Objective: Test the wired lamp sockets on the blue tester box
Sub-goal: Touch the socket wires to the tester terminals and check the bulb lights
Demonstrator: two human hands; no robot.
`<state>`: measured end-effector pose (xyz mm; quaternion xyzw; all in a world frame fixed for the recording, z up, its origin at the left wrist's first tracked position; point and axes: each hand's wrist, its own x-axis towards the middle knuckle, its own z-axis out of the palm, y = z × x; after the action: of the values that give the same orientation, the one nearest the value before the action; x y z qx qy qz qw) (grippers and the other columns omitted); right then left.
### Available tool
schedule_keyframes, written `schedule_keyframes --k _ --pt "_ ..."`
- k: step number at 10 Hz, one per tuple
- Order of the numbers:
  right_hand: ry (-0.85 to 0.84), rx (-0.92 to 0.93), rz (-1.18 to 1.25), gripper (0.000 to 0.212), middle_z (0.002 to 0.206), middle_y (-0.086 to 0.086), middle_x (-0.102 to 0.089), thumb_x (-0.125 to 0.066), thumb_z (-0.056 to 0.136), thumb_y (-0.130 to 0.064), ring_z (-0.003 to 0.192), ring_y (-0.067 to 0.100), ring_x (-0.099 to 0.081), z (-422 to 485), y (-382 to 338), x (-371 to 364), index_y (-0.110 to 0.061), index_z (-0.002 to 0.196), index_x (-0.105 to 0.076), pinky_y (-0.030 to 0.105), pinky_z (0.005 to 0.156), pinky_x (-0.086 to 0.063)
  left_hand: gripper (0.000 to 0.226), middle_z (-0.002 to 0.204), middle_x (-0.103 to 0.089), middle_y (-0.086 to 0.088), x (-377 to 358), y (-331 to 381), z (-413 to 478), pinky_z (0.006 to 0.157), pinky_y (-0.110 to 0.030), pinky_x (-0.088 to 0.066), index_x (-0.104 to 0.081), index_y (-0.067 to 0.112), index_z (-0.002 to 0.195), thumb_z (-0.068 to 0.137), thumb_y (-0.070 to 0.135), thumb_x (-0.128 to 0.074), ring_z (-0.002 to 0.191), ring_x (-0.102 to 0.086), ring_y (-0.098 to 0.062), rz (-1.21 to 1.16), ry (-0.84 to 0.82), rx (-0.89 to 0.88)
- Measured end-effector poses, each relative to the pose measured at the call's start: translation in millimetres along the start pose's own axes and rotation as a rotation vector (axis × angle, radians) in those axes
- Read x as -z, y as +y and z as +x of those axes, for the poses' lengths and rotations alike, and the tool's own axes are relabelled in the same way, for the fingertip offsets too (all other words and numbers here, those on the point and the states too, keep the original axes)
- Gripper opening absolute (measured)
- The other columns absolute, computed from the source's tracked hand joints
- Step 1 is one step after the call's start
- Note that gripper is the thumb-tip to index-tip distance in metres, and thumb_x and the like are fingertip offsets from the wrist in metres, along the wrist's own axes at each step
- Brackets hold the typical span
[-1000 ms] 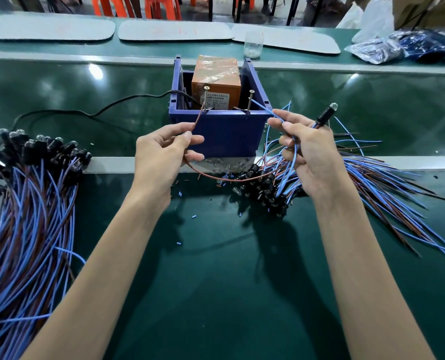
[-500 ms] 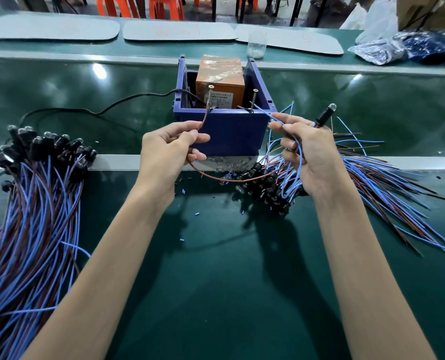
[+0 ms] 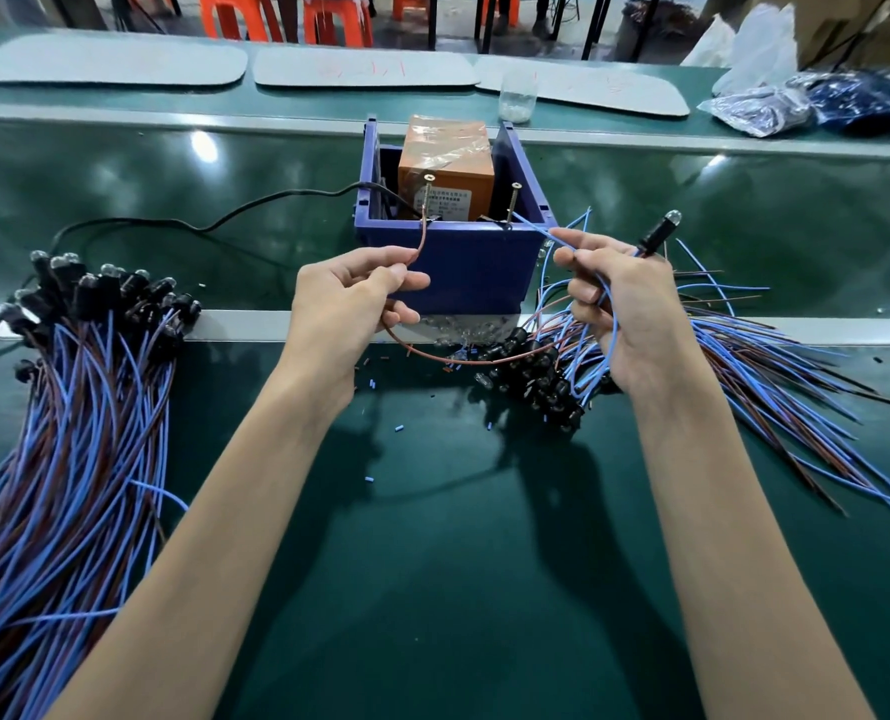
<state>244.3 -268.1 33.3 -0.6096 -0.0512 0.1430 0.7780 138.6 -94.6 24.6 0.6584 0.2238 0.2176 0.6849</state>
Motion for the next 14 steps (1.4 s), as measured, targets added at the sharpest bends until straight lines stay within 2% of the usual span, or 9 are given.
schedule_keyframes --k 8,14 --pt "-0.061 -0.015 -0.006 0.032 0.07 -0.002 -0.057 -0.036 0.095 0.005 0.042 0.0 -0.033 0.5 -1.6 1.4 -0.007 0.094 -0.066 0.012 0.035 -0.016 0.024 0.073 -0.074 0.006 0.8 1.1 0.0 0.05 -0.011 -0.043 -0.072 0.02 0.087 0.094 0.005 -0.055 0.045 -0.055 -0.003 0.01 -0.018 0.003" --pt "-0.089 -0.006 -0.011 0.032 0.068 -0.004 -0.058 -0.037 0.094 0.005 0.044 0.001 -0.033 1.6 0.8 1.7 -0.007 0.094 -0.067 0.012 0.035 -0.019 0.023 0.074 -0.075 0.005 4.1 0.9 1.3 0.05 -0.011 -0.043 -0.072 0.02 0.087 0.093 0.005 -0.055 0.045 -0.054 -0.003 0.031 -0.047 0.017"
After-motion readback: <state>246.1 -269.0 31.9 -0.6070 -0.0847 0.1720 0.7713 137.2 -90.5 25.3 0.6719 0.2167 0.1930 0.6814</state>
